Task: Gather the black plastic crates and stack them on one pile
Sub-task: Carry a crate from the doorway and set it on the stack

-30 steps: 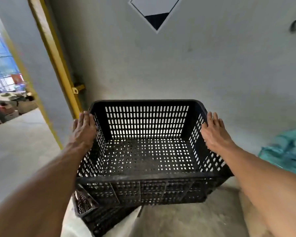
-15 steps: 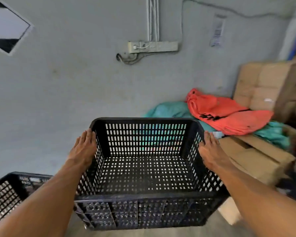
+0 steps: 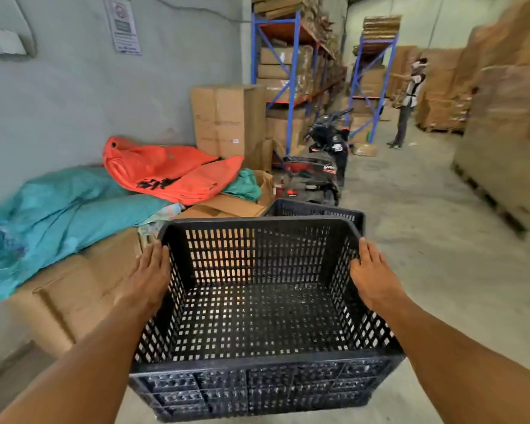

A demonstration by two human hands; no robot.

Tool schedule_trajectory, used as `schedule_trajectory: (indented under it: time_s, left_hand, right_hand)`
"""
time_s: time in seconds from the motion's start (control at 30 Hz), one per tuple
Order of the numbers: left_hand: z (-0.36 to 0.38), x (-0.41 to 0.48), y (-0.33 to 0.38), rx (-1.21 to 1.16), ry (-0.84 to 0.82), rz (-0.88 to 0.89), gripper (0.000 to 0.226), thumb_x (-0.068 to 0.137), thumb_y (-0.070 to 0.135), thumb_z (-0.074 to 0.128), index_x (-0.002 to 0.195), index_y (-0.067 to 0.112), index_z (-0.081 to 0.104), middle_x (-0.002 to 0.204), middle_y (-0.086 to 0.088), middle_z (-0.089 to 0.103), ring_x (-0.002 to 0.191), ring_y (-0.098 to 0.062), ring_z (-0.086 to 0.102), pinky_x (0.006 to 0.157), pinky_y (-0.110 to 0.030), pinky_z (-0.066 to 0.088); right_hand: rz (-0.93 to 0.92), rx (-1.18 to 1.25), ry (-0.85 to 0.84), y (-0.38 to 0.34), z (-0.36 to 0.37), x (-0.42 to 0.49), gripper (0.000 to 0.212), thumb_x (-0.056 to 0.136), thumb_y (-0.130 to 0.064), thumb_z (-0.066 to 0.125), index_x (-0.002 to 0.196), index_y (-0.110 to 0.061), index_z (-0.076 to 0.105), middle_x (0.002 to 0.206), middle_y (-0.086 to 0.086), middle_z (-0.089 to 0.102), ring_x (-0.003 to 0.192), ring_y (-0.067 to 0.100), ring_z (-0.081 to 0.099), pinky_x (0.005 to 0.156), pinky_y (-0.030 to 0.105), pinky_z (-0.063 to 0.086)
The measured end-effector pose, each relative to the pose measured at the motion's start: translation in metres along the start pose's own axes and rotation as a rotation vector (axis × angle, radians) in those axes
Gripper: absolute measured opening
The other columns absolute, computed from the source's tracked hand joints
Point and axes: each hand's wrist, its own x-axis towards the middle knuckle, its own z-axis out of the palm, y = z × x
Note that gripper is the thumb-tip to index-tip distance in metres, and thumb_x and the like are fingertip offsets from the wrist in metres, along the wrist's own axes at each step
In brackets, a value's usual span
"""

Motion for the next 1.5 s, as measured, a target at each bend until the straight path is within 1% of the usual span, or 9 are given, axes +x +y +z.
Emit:
schedule_trajectory:
  time_s: [0.17, 0.33, 0.5, 0.6, 0.8, 1.0, 1.13, 1.33, 1.5]
  left_hand:
    - [-0.005, 0.074, 0.071, -0.046, 0.037, 0.164, 0.079, 0.09, -0.004, 0.041, 0.148, 0.0, -0.012, 0.158, -0.022, -0.014, 0.148, -0.035, -0.008, 0.122, -0.044, 0.005]
    - [-0.016, 0.176, 0.1, -0.044, 0.118, 0.283, 0.074, 0.089, -0.003, 0.037, 0.149, -0.002, -0.006, 0.159, -0.023, -0.005, 0.148, -0.035, -0.001, 0.122, -0.043, 0.01]
    - [-0.01, 0.315, 0.116, -0.006, 0.15, 0.373, 0.074, 0.085, -0.009, 0.032, 0.149, -0.002, -0.005, 0.159, -0.024, -0.003, 0.148, -0.035, 0.001, 0.121, -0.044, 0.011]
    - [-0.001, 0.395, 0.122, 0.02, 0.147, 0.418, 0.073, 0.087, -0.008, 0.034, 0.149, -0.003, -0.005, 0.158, -0.025, -0.005, 0.148, -0.037, 0.0, 0.121, -0.045, 0.012]
    - [0.013, 0.515, 0.128, 0.001, 0.108, 0.494, 0.072, 0.088, -0.004, 0.036, 0.149, -0.003, -0.004, 0.159, -0.024, -0.004, 0.148, -0.037, 0.0, 0.121, -0.045, 0.009]
    - [0.031, 0.583, 0.136, -0.04, 0.125, 0.531, 0.075, 0.086, -0.002, 0.041, 0.148, -0.005, 0.0, 0.158, -0.025, 0.0, 0.147, -0.04, 0.004, 0.12, -0.048, 0.014]
    - [0.036, 0.607, 0.146, -0.068, 0.092, 0.531, 0.082, 0.085, -0.003, 0.048, 0.149, -0.003, -0.004, 0.159, -0.023, -0.004, 0.148, -0.038, 0.0, 0.119, -0.046, 0.008]
    - [0.047, 0.639, 0.165, -0.102, 0.081, 0.544, 0.079, 0.085, -0.009, 0.041, 0.149, -0.003, -0.006, 0.159, -0.024, -0.005, 0.148, -0.037, -0.002, 0.12, -0.046, 0.006]
    - [0.049, 0.663, 0.181, -0.104, 0.035, 0.536, 0.076, 0.087, -0.008, 0.039, 0.149, -0.004, -0.003, 0.159, -0.024, -0.002, 0.148, -0.037, 0.001, 0.12, -0.046, 0.007]
  right_hand:
    - [0.164, -0.006, -0.01, 0.07, 0.011, 0.003, 0.06, 0.092, 0.007, 0.048, 0.148, 0.004, 0.027, 0.16, 0.032, -0.008, 0.151, 0.043, -0.003, 0.124, 0.049, 0.009]
    - [0.267, -0.017, 0.023, 0.105, 0.007, 0.056, 0.058, 0.092, 0.001, 0.053, 0.146, 0.002, 0.034, 0.161, 0.03, -0.001, 0.151, 0.042, 0.005, 0.124, 0.047, 0.014]
    - [0.361, 0.002, 0.033, 0.118, -0.001, 0.151, 0.054, 0.094, -0.002, 0.054, 0.145, -0.001, 0.036, 0.161, 0.031, -0.001, 0.151, 0.042, 0.007, 0.124, 0.046, 0.015]
    - [0.407, 0.006, 0.025, 0.118, -0.005, 0.207, 0.053, 0.094, -0.002, 0.056, 0.144, -0.002, 0.038, 0.162, 0.03, -0.001, 0.151, 0.042, 0.006, 0.124, 0.046, 0.015]
    - [0.491, 0.046, -0.017, 0.11, -0.017, 0.296, 0.049, 0.089, -0.002, 0.065, 0.134, 0.001, 0.046, 0.161, 0.032, 0.003, 0.15, 0.044, 0.008, 0.124, 0.047, 0.014]
    - [0.556, 0.045, -0.036, 0.112, -0.013, 0.354, 0.038, 0.089, 0.001, 0.063, 0.126, -0.004, 0.054, 0.163, 0.027, 0.0, 0.151, 0.042, 0.008, 0.124, 0.047, 0.013]
    - [0.561, 0.028, -0.032, 0.118, -0.007, 0.379, 0.03, 0.091, 0.001, 0.059, 0.121, -0.002, 0.056, 0.163, 0.027, 0.001, 0.151, 0.043, 0.008, 0.123, 0.048, 0.014]
    - [0.554, 0.011, -0.051, 0.136, 0.013, 0.408, 0.019, 0.092, 0.0, 0.057, 0.111, -0.001, 0.058, 0.161, 0.03, 0.008, 0.149, 0.045, 0.014, 0.121, 0.05, 0.017]
    - [0.509, 0.01, -0.056, 0.158, 0.023, 0.437, 0.015, 0.087, -0.005, 0.066, 0.101, -0.002, 0.063, 0.157, 0.028, 0.023, 0.142, 0.044, 0.031, 0.118, 0.051, 0.032]
